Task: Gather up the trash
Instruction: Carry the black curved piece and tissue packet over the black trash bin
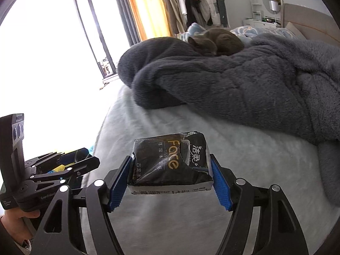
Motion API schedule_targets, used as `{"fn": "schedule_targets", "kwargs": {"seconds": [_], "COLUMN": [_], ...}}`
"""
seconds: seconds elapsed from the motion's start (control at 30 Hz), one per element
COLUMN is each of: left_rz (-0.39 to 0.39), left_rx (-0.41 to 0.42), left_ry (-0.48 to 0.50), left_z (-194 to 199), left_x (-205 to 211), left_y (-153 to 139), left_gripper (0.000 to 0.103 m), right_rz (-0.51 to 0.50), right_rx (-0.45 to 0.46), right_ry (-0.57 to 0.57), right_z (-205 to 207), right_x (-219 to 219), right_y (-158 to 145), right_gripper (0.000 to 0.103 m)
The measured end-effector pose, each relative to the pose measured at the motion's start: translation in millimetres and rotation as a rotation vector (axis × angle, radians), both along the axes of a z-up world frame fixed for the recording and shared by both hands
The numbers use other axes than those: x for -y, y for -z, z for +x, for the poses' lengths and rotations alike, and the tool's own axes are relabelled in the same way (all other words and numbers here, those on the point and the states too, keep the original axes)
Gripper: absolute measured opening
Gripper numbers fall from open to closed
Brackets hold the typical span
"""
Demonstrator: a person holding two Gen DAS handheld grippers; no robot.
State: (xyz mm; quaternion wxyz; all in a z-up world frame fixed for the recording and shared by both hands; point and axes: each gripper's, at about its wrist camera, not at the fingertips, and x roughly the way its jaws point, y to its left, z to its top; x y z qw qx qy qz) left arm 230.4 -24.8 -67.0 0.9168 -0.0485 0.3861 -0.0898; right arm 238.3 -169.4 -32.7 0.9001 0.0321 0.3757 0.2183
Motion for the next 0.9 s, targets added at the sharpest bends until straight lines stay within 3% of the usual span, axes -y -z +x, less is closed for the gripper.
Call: {"fn": "schedule_targets", "kwargs": {"seconds": [0.47, 0.9], "left_rz": [0.007, -0.050], "left_rx": [-0.046, -0.200], "left_ry": [-0.125, -0.252], "left_z": [-28.4, -42.6], "left_x": [-78.5, -158.2], "left_y": [11.2, 48.7], "left_gripper": [0.048, 0.048], "right_rz": [-0.033, 0.022], "right_rx": [0.033, 0.032], "right_ry": [-0.114, -0.203], "right_z": [-15.4, -21.3], "right_x": [-82.1, -151.6], "right_y": [-0.1, -4.7], "right_gripper": [0.072, 0.072]}}
